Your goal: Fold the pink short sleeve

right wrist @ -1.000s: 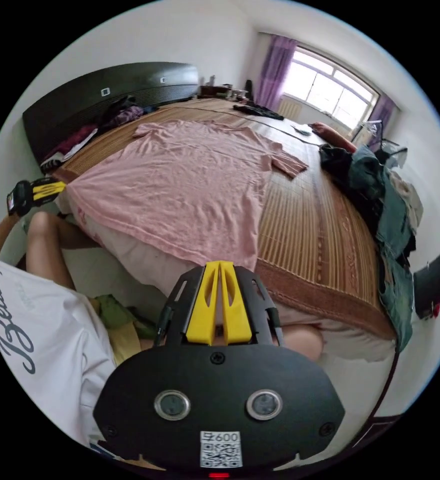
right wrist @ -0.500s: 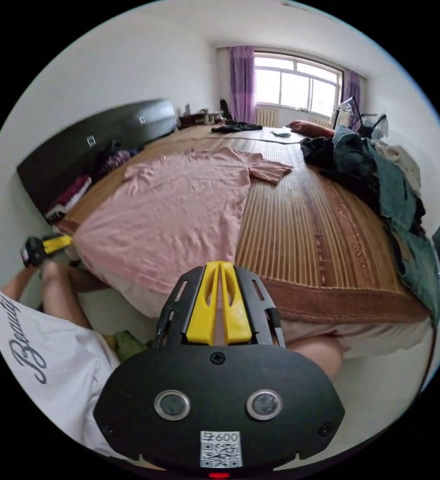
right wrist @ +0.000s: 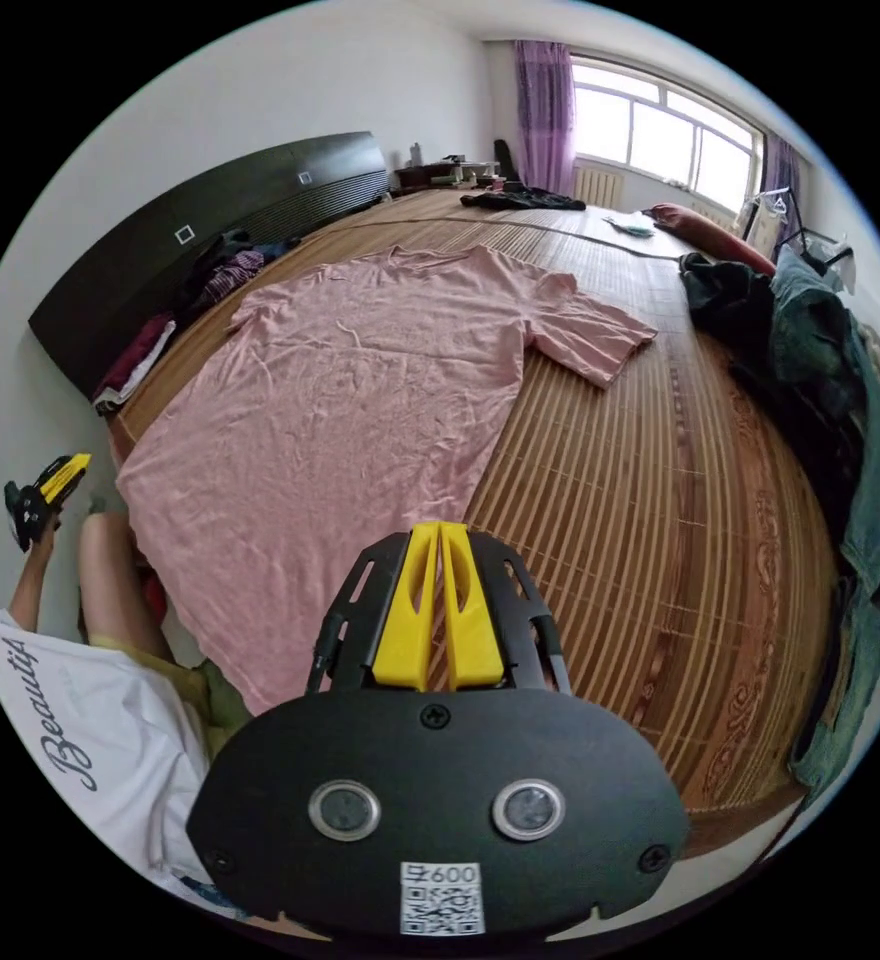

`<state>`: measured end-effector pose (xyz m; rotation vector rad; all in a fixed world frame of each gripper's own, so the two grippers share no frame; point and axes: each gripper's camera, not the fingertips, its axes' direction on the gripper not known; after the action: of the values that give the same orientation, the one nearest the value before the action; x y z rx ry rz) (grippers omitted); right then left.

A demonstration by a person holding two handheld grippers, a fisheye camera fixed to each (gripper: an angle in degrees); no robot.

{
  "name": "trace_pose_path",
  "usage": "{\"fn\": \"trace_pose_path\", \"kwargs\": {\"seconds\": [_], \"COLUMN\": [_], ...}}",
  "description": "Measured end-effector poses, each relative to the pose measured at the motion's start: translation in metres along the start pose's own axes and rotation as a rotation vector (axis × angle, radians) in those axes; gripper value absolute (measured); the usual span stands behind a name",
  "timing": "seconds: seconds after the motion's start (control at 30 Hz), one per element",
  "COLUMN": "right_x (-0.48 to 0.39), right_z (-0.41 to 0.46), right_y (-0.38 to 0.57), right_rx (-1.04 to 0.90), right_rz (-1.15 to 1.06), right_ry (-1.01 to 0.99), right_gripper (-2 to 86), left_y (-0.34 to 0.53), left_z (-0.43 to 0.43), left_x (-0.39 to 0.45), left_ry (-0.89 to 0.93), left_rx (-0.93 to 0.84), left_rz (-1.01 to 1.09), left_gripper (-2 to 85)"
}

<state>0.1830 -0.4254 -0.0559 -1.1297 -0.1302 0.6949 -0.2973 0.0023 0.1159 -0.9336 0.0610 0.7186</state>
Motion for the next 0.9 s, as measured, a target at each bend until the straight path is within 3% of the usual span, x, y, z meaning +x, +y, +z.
{"fn": "trace_pose_path", "kwargs": {"seconds": [0.07,0.13,0.2,0.27,0.33,0.4,0.67,0.9], "right_x": [-0.001,-0.004,-0.007,-0.011,-0.014,-0.016,-0.047,-0.078], "right_z": [-0.002,-0.007,-0.014,-0.022,-0.029,-0.035,-0.067,-0.097], "right_y": [-0.005,-0.006,-0.008,-0.009,-0.009,-0.006,0.040,0.090], "right_rx": [-0.030,-0.035,-0.035,-0.039,-0.033,-0.023,-0.045,-0.128], "right_rz": [-0.046,-0.075,-0.093,-0.113,-0.127,-0.126,-0.130,-0.163], "right_ry": [-0.012,-0.018,-0.023,-0.024,-0.025,-0.029,-0.060,-0.133], "right_gripper": [-0.9,-0.9,-0.9,-0.9,-0.9,-0.9,-0.9,-0.9], "left_y": [-0.103,-0.191,-0.280,-0.379,-0.425,-0.449,-0.472,-0.473], "left_z": [-0.008,0.002,0.025,0.074,0.106,0.123,0.120,0.128], "left_x": [0.027,0.067,0.117,0.185,0.225,0.256,0.295,0.313], "left_ry": [0.300,0.550,0.812,1.083,1.212,1.178,1.069,1.083], "left_rx": [0.203,0.268,0.244,0.068,-0.043,-0.106,-0.051,-0.031], "left_rz": [0.001,0.061,0.133,0.172,0.153,0.187,0.270,0.223], "left_gripper": [0.9,0.9,0.9,0.8,0.8,0.8,0.8,0.8]}}
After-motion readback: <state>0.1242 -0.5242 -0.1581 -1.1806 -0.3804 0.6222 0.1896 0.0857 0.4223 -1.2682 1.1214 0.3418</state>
